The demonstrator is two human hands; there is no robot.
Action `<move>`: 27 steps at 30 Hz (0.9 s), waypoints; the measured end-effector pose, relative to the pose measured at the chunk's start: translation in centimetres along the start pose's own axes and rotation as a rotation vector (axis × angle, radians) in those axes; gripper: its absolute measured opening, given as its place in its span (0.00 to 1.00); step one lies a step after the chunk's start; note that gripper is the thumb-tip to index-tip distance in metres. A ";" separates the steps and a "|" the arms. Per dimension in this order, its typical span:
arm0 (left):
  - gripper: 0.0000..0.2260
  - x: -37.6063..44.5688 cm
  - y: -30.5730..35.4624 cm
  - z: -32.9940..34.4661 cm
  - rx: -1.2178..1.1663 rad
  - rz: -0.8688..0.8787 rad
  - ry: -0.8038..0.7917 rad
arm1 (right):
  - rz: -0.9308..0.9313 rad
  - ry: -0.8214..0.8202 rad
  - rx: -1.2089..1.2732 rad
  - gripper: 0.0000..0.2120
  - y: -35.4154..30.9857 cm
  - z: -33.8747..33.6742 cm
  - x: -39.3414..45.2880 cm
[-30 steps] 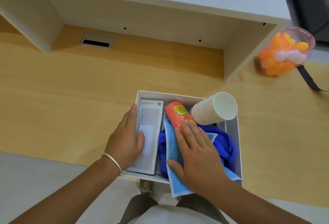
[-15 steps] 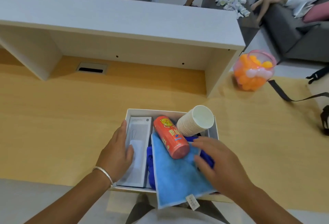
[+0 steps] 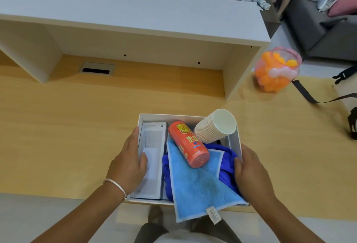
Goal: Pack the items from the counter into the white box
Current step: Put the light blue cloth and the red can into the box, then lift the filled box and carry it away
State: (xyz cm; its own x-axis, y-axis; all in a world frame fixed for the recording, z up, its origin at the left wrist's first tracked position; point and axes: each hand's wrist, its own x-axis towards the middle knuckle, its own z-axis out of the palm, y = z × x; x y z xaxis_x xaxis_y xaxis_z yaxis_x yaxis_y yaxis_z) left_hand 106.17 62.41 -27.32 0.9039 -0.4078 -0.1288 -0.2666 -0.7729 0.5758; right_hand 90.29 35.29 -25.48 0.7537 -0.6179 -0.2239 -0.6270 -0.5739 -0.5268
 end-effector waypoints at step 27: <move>0.40 -11.7 5.0 1.0 0.242 -0.044 -0.244 | -0.267 0.011 -0.274 0.39 8.5 -2.9 -8.6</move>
State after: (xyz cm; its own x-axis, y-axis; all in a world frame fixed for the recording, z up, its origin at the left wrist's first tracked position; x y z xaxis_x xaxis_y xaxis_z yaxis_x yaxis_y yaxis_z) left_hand 93.97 62.86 -23.74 0.8174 -0.4532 -0.3556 -0.3271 -0.8733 0.3611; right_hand 77.89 34.21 -25.63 0.8962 -0.4325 -0.0988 -0.4398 -0.8369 -0.3258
